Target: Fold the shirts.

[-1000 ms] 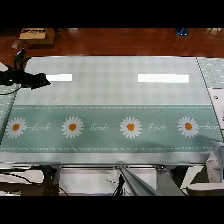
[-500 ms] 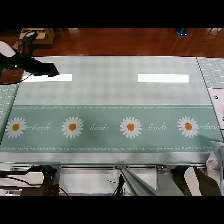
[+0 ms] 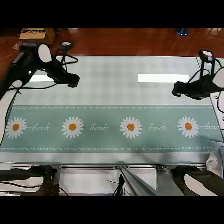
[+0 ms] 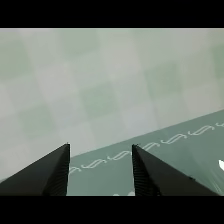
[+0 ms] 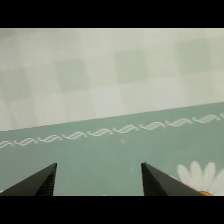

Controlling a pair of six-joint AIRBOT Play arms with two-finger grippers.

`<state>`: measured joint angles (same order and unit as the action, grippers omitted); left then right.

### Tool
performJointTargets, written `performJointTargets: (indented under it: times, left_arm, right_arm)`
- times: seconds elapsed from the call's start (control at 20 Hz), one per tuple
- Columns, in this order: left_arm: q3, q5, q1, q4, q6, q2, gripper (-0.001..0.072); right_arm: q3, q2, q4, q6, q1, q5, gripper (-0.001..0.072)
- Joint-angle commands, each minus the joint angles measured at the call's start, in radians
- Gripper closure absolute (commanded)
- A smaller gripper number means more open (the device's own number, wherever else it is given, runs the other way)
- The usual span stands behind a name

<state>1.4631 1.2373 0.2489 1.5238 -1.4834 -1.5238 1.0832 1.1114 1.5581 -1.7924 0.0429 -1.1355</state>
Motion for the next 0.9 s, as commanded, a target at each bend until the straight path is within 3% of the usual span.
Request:
performJointTargets:
  times: [0.0, 0.05, 0.1, 0.15, 0.2, 0.85]
  left_arm:
    - [-0.091, -0.033, 0.058, 0.014, -0.098, 0.036, 0.026]
    - [-0.119, -0.04, 0.064, 0.014, -0.097, 0.055, 0.0258]
    - [-0.13, -0.055, 0.066, 0.013, -0.098, 0.074, 0.0194]
    - [-0.13, -0.08, 0.065, 0.013, -0.109, 0.092, 0.0068]
    - [-0.13, -0.106, 0.065, 0.013, -0.127, 0.112, -0.0008]
    - [-0.13, -0.101, 0.065, 0.002, -0.13, 0.125, -0.0006]
  right_arm:
    - [0.082, 0.068, -0.117, 0.045, 0.027, -0.02, 0.0112]
    - [0.085, 0.066, -0.116, 0.047, 0.027, -0.026, 0.0111]
    - [0.085, 0.067, -0.097, 0.047, 0.027, -0.035, 0.0112]
    - [0.084, 0.07, -0.079, 0.051, 0.027, -0.036, 0.0112]
    - [0.084, 0.073, -0.081, 0.065, 0.029, -0.036, 0.0112]
    - [0.085, 0.075, -0.085, 0.104, 0.029, -0.031, 0.0112]
